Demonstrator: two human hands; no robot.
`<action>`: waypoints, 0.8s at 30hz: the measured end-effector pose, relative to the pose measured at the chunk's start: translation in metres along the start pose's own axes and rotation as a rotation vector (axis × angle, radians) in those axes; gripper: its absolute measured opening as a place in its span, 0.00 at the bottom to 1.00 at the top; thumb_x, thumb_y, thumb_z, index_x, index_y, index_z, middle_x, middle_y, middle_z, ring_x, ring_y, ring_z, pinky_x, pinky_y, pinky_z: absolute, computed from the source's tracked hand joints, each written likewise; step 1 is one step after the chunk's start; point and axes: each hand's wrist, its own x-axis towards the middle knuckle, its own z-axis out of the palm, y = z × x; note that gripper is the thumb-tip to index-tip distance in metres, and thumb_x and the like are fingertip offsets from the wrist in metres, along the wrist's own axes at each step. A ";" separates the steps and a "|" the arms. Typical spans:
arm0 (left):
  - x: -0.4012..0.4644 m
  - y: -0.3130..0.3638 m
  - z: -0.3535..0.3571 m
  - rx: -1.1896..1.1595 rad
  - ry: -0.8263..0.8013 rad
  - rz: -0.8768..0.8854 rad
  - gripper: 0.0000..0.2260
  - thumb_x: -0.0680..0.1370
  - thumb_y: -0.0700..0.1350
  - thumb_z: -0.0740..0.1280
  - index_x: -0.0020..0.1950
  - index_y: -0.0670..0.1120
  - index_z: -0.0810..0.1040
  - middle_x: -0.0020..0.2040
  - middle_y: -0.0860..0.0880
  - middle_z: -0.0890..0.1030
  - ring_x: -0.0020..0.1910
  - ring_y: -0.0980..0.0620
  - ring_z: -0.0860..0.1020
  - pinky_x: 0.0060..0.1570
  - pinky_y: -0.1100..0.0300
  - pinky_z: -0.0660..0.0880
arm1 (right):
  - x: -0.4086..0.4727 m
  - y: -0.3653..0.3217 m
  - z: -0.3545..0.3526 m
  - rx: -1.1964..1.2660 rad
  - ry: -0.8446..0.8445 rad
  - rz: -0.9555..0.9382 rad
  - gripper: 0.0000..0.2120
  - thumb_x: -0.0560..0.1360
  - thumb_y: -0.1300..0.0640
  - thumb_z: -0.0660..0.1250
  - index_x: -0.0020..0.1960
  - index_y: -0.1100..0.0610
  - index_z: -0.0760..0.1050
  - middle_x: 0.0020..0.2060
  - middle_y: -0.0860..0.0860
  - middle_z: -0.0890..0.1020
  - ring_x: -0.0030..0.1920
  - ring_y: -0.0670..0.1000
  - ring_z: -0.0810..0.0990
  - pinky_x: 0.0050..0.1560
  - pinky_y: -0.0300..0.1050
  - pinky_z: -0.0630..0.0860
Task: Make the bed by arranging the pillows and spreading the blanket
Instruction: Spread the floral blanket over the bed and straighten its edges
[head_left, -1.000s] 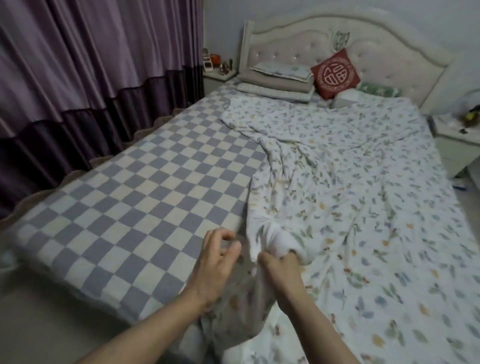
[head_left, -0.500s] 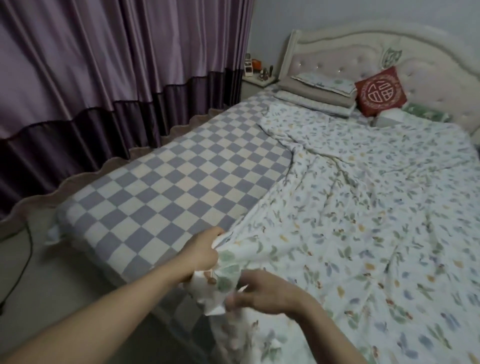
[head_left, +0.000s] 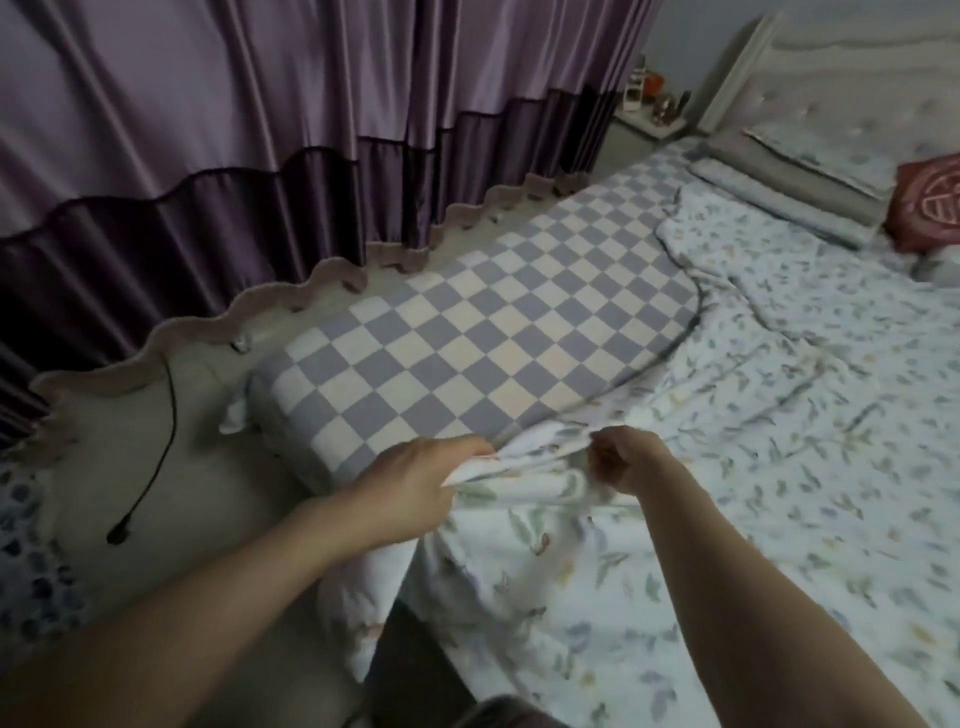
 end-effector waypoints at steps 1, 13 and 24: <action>0.002 -0.015 -0.009 -0.012 0.000 -0.031 0.25 0.72 0.34 0.60 0.67 0.52 0.70 0.61 0.49 0.77 0.59 0.48 0.75 0.56 0.54 0.73 | 0.005 -0.006 0.013 0.106 -0.049 0.005 0.10 0.75 0.70 0.61 0.35 0.64 0.68 0.18 0.55 0.72 0.16 0.47 0.72 0.19 0.34 0.71; 0.056 -0.203 -0.090 -0.148 0.121 -0.551 0.20 0.80 0.37 0.55 0.72 0.43 0.61 0.71 0.43 0.66 0.69 0.45 0.66 0.64 0.57 0.63 | 0.068 -0.127 0.241 0.265 -0.582 -0.212 0.13 0.75 0.70 0.55 0.39 0.53 0.60 0.28 0.52 0.73 0.25 0.46 0.73 0.34 0.40 0.67; 0.140 -0.387 -0.168 -0.137 0.189 -0.629 0.11 0.81 0.40 0.54 0.62 0.39 0.68 0.61 0.37 0.74 0.59 0.40 0.73 0.48 0.55 0.66 | 0.147 -0.194 0.412 0.206 -0.401 -0.349 0.34 0.53 0.71 0.66 0.54 0.50 0.60 0.28 0.46 0.76 0.27 0.43 0.77 0.39 0.40 0.68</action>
